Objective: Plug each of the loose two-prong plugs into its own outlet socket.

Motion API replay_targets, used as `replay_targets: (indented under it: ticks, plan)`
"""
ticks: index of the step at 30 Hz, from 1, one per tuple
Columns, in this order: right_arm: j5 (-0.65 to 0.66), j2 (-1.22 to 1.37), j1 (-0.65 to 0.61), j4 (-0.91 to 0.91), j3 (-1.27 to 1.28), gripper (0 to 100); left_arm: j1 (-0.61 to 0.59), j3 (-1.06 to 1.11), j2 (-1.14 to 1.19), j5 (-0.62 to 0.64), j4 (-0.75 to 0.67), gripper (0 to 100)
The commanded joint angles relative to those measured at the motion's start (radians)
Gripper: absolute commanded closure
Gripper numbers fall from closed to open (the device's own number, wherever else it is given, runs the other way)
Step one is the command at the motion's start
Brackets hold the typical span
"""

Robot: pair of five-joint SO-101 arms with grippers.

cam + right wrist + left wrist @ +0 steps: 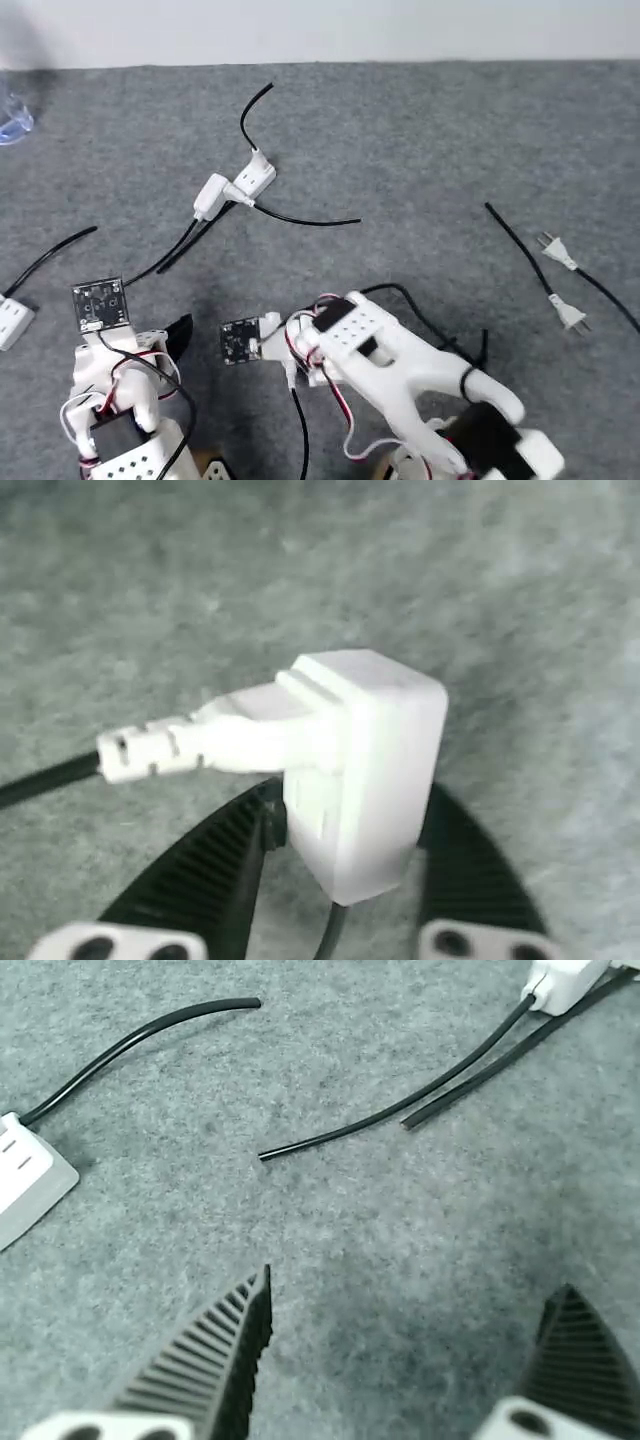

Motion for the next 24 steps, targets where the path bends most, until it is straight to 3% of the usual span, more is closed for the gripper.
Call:
replay_targets:
  ticks: [1, 8, 14, 19, 24]
  plan:
    - [0.006, 0.028, -0.002, -0.010, -0.069, 95.4, -0.006, -0.007, -0.008, -0.008, 0.006, 60]
    - [0.009, -0.111, 0.070, 0.038, -0.092, 99.1, -0.006, -0.007, -0.008, -0.008, 0.006, 60]
    - [0.058, -0.317, 0.236, 0.122, -0.233, 99.1, -0.006, -0.007, -0.008, -0.008, 0.006, 60]
    - [0.126, -0.338, 0.414, 0.090, -0.407, 99.1, -0.006, -0.007, -0.008, -0.008, 0.006, 60]
    - [0.124, -0.240, 0.585, -0.076, -0.535, 99.1, -0.006, -0.007, -0.008, -0.008, 0.006, 61]
